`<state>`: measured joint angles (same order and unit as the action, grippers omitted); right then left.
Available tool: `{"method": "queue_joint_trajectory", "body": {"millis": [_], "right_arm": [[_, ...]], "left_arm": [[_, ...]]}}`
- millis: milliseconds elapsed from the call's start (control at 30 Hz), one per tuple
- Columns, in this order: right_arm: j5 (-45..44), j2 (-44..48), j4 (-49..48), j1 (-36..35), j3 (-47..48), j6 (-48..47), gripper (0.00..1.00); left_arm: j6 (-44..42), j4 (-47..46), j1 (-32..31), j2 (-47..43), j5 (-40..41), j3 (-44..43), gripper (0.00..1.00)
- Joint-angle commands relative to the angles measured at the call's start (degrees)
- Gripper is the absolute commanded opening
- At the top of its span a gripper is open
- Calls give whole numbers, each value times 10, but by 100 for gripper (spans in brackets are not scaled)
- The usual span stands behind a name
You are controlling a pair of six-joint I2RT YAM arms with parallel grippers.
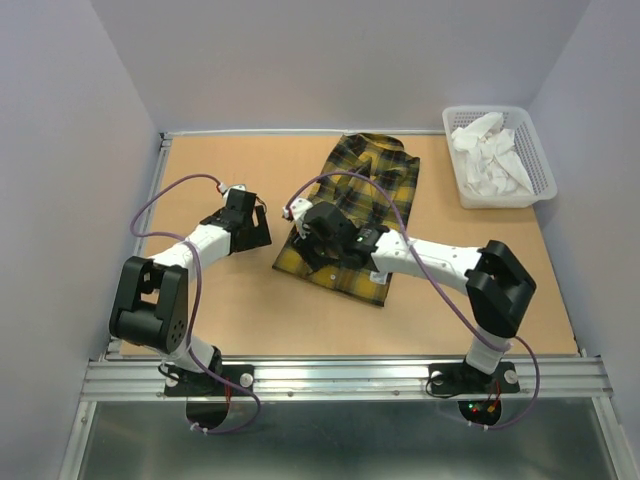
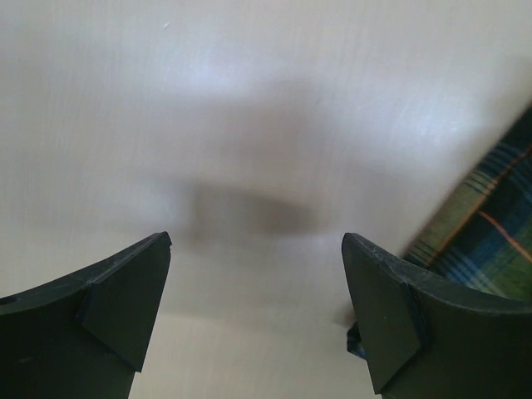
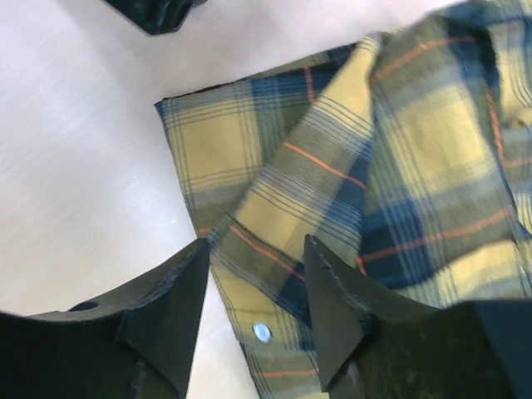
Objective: Fold and stack the long sleeve shirts
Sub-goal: Fold the shirt
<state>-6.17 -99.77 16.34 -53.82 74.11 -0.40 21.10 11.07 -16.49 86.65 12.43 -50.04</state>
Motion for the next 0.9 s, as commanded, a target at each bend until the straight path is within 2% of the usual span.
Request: {"method": "queue_joint_trajectory", "body": {"millis": [0,167,600,867], "right_arm": [[-57,-31,-3,-36,62,-56,53],[-79,-74,2,-53,83,-79,47],[-152,-126,19,-65,86,-117,39],[-207,-129,19,-64,96,-137,10]], "left_arm": [[16,22,27,-6,1,-25,96],[18,11,61,-14,-28,-21,95],[18,10,81,-14,-45,-22,96],[17,11,82,-15,-47,-22,95]]}}
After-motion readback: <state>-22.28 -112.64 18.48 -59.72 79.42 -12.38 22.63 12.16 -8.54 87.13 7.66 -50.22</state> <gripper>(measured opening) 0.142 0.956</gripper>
